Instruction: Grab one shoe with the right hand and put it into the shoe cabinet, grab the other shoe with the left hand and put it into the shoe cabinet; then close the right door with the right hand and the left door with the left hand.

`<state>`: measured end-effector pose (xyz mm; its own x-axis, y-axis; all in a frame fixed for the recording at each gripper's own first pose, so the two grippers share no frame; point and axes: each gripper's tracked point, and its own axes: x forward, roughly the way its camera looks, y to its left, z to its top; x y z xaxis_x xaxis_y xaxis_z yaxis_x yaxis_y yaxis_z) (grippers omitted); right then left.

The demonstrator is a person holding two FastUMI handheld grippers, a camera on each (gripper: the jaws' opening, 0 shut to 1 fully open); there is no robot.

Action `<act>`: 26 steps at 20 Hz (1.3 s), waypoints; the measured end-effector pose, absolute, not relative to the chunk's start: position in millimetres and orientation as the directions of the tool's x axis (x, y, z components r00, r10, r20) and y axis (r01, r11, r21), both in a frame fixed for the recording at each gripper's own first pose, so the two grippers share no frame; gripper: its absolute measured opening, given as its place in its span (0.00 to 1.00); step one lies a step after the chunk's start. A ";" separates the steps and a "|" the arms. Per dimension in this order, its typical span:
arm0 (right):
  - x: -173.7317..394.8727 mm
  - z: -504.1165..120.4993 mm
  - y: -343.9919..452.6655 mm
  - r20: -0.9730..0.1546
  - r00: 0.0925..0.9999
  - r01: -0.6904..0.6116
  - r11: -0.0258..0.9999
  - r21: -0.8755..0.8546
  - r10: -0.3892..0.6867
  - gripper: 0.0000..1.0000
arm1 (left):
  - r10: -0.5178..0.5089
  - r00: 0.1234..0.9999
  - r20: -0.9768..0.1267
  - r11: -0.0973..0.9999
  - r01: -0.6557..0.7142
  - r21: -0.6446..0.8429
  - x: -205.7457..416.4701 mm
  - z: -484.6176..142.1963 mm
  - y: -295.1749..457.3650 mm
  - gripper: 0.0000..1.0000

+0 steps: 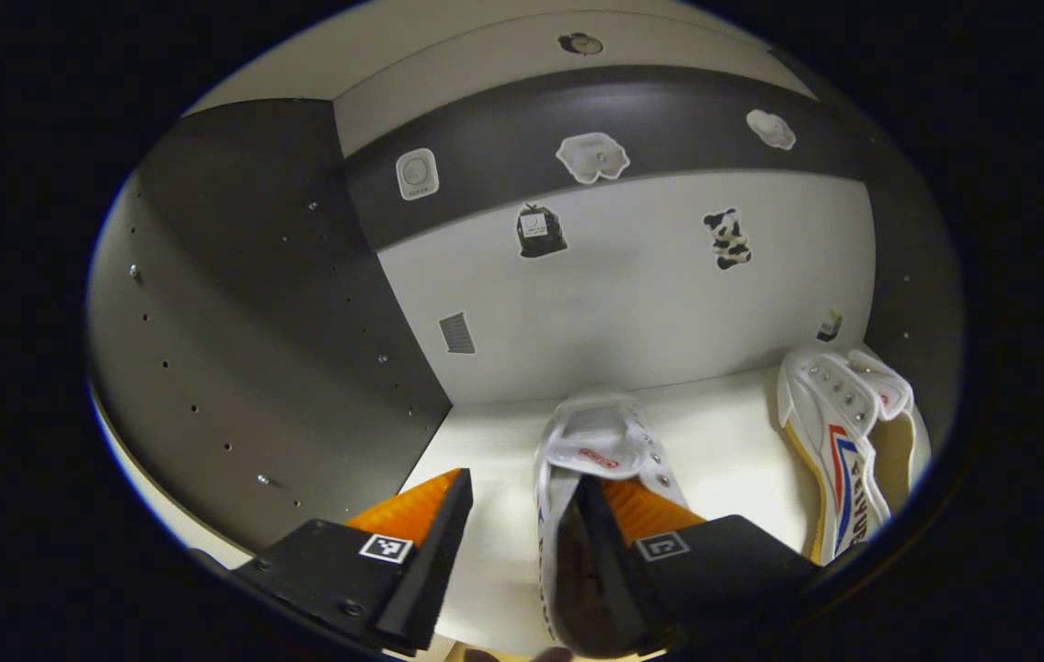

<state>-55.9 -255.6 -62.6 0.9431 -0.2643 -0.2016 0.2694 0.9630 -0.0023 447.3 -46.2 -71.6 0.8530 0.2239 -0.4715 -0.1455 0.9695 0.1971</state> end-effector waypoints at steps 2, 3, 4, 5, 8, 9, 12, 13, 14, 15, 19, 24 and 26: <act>-52.4 -60.5 -246.0 -0.198 0.951 0.243 0.970 -0.003 -0.239 0.98 | 0.189 0.871 -0.453 0.979 -0.134 0.150 430.1 -64.0 -50.7 0.83; -49.6 -59.2 -240.4 -0.198 0.955 0.226 0.974 0.000 -0.221 0.98 | 0.173 0.883 -0.437 0.983 -0.126 0.135 421.6 -59.0 -53.1 0.90; -45.3 -56.3 -235.2 -0.196 0.959 0.211 0.978 0.005 -0.206 0.98 | 0.165 0.896 -0.412 0.984 -0.121 0.132 411.4 -51.3 -54.1 0.92; -40.7 -53.5 -230.2 -0.192 0.962 0.199 0.980 0.013 -0.192 0.98 | 0.156 0.909 -0.386 0.984 -0.112 0.136 402.1 -43.2 -56.2 0.95; -26.6 -42.0 -215.6 -0.170 0.973 0.165 0.986 0.027 -0.159 0.98 | 0.099 0.945 -0.312 0.991 -0.067 0.112 365.9 -16.1 -73.6 0.95; -22.7 -38.7 -212.0 -0.165 0.975 0.157 0.987 0.022 -0.151 0.98 | 0.078 0.954 -0.290 0.993 -0.050 0.106 353.0 -6.2 -79.0 0.96; -12.5 -24.4 -197.4 -0.145 0.982 0.129 0.991 0.031 -0.124 0.98 | 0.030 0.978 -0.205 0.997 -0.013 0.081 305.3 25.4 -88.2 0.95; -9.8 -18.7 -193.6 -0.134 0.984 0.122 0.992 0.037 -0.116 0.98 | 0.018 0.984 -0.175 0.998 -0.006 0.069 287.2 35.7 -88.5 0.95; -6.6 -13.0 -191.0 -0.124 0.986 0.118 0.992 0.038 -0.112 0.98 | 0.007 0.989 -0.149 0.999 0.001 0.053 267.8 43.4 -88.2 0.95; -2.7 -8.0 -188.5 -0.114 0.988 0.112 0.993 0.038 -0.107 0.98 | -0.006 0.993 -0.119 0.999 0.010 0.034 249.1 51.3 -89.1 0.96; 8.0 12.0 -173.5 -0.078 0.993 0.096 0.994 0.052 -0.092 0.98 | -0.037 0.997 -0.063 0.999 0.039 0.032 177.8 64.3 -86.2 0.96; 27.7 32.2 -169.2 -0.039 0.995 0.090 0.994 0.059 -0.088 0.98 | -0.045 0.998 -0.039 0.999 0.045 0.001 100.0 70.0 -69.7 0.96; 36.7 41.1 -173.1 -0.024 0.996 0.092 0.995 0.045 -0.091 0.98 | -0.039 0.998 -0.047 0.999 0.039 -0.002 75.9 68.4 -59.7 0.96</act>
<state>36.7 -173.1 41.1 0.9956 -0.0910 -0.0236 0.0920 0.9947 0.0453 75.9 -59.7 68.4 0.9981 -0.0387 -0.0473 0.0386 0.9993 -0.0017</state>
